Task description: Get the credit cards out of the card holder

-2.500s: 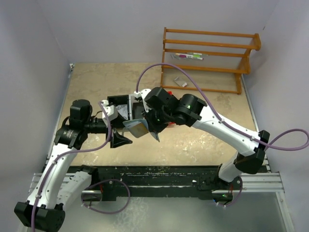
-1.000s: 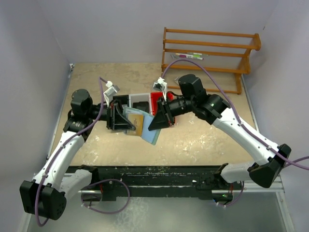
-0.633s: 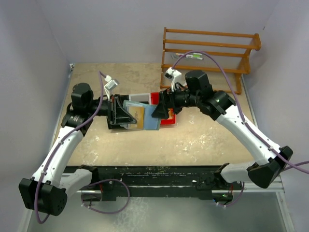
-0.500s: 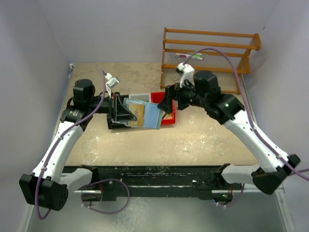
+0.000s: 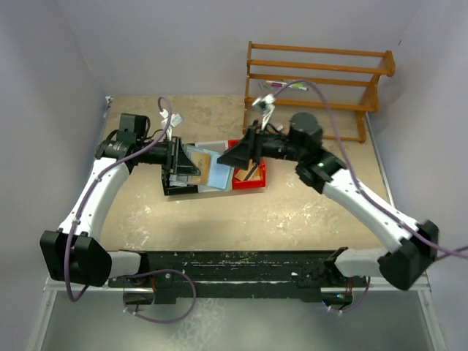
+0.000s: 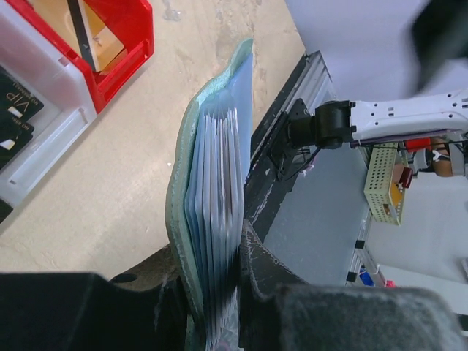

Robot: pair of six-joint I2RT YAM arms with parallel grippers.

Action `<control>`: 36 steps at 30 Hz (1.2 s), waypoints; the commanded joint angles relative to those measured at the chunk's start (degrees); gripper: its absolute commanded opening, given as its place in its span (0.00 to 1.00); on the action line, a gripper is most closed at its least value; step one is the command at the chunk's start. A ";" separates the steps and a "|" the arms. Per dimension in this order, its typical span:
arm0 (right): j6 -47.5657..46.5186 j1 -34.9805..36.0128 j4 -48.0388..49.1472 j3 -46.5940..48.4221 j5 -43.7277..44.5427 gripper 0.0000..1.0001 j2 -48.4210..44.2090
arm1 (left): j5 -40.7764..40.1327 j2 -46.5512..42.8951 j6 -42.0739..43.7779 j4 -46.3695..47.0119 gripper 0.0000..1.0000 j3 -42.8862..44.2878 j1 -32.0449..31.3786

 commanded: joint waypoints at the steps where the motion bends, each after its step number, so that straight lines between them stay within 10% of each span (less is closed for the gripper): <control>1: 11.99 0.11 16.83 -5.19 -12.00 0.64 3.89 | 3.79 -1.08 2.85 -1.98 0.06 3.87 1.78; 26: 17.76 1.68 30.26 -9.89 -12.41 0.40 15.34 | 15.38 -0.75 -3.28 -0.14 0.10 4.65 3.31; 36: 19.34 3.62 31.82 -9.02 -9.86 0.13 17.78 | 15.93 -1.19 -3.33 0.06 0.19 4.24 3.31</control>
